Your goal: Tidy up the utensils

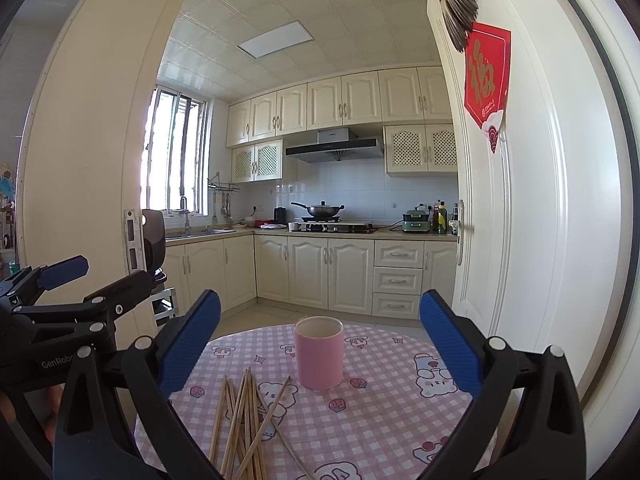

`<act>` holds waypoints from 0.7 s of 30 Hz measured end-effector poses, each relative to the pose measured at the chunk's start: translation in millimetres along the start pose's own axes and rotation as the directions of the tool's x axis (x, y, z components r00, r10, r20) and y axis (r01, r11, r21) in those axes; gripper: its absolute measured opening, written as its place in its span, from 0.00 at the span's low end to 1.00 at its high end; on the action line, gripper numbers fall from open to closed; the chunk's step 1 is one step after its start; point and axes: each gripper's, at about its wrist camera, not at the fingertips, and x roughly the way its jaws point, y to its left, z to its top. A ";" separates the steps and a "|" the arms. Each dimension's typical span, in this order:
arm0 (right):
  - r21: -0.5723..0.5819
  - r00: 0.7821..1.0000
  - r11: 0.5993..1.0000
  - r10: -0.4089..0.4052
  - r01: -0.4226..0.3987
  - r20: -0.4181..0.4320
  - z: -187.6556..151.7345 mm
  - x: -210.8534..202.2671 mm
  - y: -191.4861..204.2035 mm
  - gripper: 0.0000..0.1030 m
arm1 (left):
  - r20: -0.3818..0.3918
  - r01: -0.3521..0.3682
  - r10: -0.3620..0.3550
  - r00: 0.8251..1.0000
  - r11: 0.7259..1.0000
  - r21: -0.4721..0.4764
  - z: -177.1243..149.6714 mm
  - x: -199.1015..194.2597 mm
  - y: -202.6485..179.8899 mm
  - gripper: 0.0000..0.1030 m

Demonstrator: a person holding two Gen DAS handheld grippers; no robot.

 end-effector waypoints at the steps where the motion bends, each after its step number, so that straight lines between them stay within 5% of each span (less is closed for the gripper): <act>1: 0.000 1.000 1.000 0.000 0.000 -0.001 -0.1 0.0 0.0 0.93 | -0.001 0.001 -0.001 1.000 1.000 0.000 -0.7 -1.0 -0.8 0.94; 21: 0.012 1.000 1.000 0.001 -0.001 -0.013 -2.1 1.1 -1.0 0.93 | -0.006 0.003 -0.003 1.000 1.000 0.003 -6.5 1.5 -1.5 0.94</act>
